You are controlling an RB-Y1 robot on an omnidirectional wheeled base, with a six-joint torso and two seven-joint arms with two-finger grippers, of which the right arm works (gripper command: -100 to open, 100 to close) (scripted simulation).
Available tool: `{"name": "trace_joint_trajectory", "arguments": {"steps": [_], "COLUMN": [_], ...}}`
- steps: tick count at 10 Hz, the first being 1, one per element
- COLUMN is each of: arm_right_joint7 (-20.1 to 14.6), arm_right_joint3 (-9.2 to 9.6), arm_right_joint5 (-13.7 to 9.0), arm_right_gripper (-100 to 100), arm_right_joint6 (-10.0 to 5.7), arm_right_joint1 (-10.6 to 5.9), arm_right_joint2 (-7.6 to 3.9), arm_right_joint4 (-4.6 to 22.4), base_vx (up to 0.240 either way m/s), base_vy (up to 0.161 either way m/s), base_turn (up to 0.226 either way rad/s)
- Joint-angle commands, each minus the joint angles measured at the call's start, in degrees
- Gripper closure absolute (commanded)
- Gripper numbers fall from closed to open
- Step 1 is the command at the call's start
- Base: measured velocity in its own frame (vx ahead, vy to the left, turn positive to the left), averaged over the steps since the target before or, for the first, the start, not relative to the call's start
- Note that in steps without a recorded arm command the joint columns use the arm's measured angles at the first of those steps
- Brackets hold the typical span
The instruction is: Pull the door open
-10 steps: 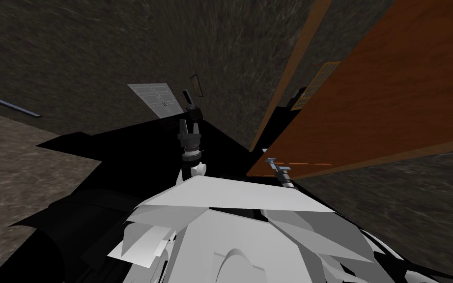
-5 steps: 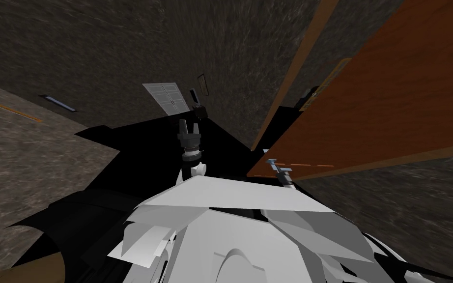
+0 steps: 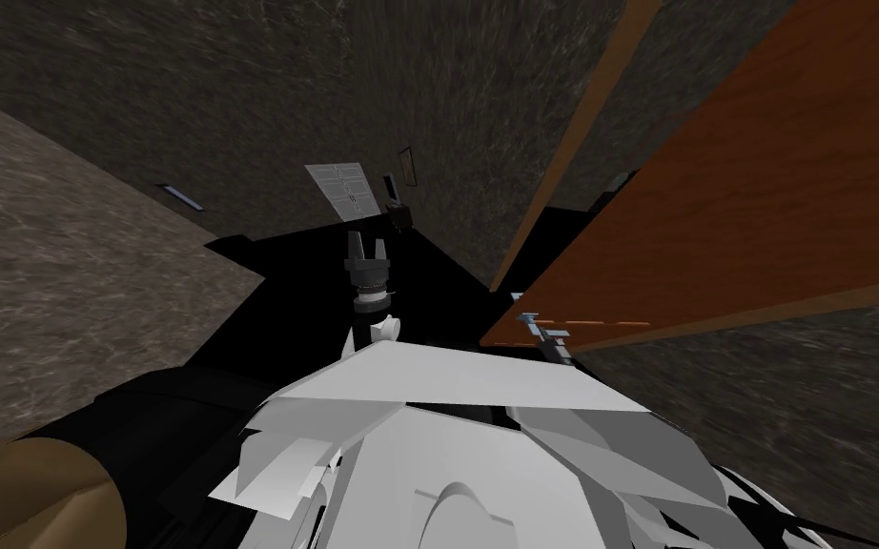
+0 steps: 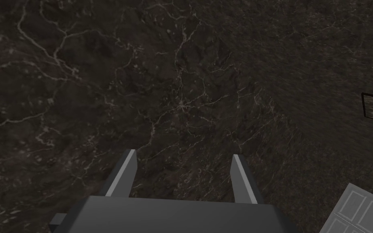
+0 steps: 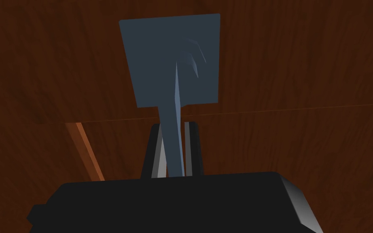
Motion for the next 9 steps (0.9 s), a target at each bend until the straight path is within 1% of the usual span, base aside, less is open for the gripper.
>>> {"name": "trace_joint_trajectory", "arguments": {"steps": [1, 2, 3, 4, 5, 6, 7, 9], "arm_right_joint7": [0.0, -0.1, -0.1, -0.1, -0.1, 0.3, 0.5, 0.5], "arm_right_joint3": [-0.05, -0.07, -0.07, -0.07, 0.03, 0.12, 0.14, 0.14], "arm_right_joint5": [0.0, 0.0, 0.0, 0.0, 0.1, 0.0, 0.0, 0.0], "arm_right_gripper": [100, 100, 100, 100, 100, 100, 100, 100], "arm_right_joint6": [-1.73, -2.52, -2.52, -2.52, -1.84, -0.88, -0.39, -0.39], "arm_right_joint1": [-1.05, -0.68, -0.68, -0.68, -0.32, -1.41, -1.92, -1.92], "arm_right_joint2": [-0.16, -0.29, -0.29, -0.29, -0.17, 0.34, 0.57, 0.57], "arm_right_joint4": [2.6, 3.0, 3.0, 3.0, 2.1, 2.4, 2.5, 2.5], "base_vx": [-0.122, -0.158, -0.122, -0.042, -0.013, -0.127, -0.198, -0.081], "base_vy": [-0.045, -0.052, -0.049, -0.015, -0.001, -0.042, -0.060, -0.027], "base_turn": [0.096, 0.184, 0.071, -0.028, -0.005, 0.102, 0.133, 0.014]}}
